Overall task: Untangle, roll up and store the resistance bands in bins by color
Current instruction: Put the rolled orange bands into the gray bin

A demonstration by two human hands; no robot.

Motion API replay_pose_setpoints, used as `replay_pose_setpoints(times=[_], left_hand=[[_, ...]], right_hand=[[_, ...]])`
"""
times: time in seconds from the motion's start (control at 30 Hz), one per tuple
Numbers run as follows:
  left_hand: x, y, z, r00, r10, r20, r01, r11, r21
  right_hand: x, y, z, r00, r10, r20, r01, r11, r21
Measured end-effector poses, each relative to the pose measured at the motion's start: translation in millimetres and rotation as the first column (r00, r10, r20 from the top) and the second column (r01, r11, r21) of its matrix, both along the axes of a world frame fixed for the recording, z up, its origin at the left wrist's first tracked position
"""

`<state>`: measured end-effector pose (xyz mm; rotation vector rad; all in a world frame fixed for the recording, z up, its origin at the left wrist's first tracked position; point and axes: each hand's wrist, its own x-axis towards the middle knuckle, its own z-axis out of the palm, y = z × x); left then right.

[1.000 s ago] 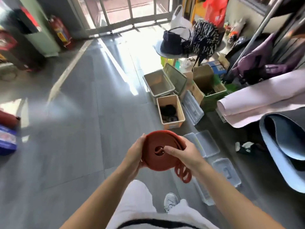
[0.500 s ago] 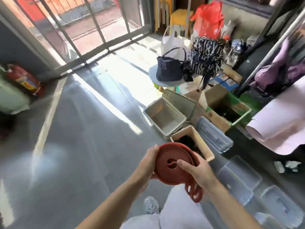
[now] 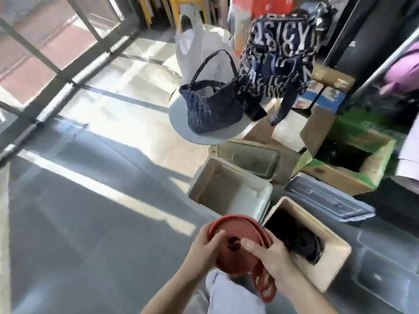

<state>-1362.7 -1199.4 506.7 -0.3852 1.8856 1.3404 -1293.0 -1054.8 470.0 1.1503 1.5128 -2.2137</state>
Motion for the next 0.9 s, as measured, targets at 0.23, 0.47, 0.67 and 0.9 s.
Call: replay_pose_setpoints(times=[0.23,0.47,0.67,0.9], left_hand=[[-136.1,-0.2,-182.0,0.995,-0.097,0.004,0.097,0.993,-0.065],[-205.6,14.7,-396.3,0.985,-0.137,-0.108,0.131,0.990,-0.059],[-251.1,35.3,-546.4,0.994,-0.098,-0.052,0.091,0.988,-0.127],[-258.7,45.1,-604.0,0.932,-0.350,-0.096,0.249,0.807,-0.536]], right_hand=[[-118.6,-8.8,-184.6,0.994,-0.053,0.097,0.046,0.996,0.080],[-189.4,-9.2,-391.8,0.978,-0.137,0.159,0.116,0.984,0.132],[-242.7,-4.4,-543.0,0.969,-0.130,0.212,0.081,0.971,0.224],[-263.7,1.0,-586.1,0.845,0.179,0.505,-0.493,0.627,0.603]])
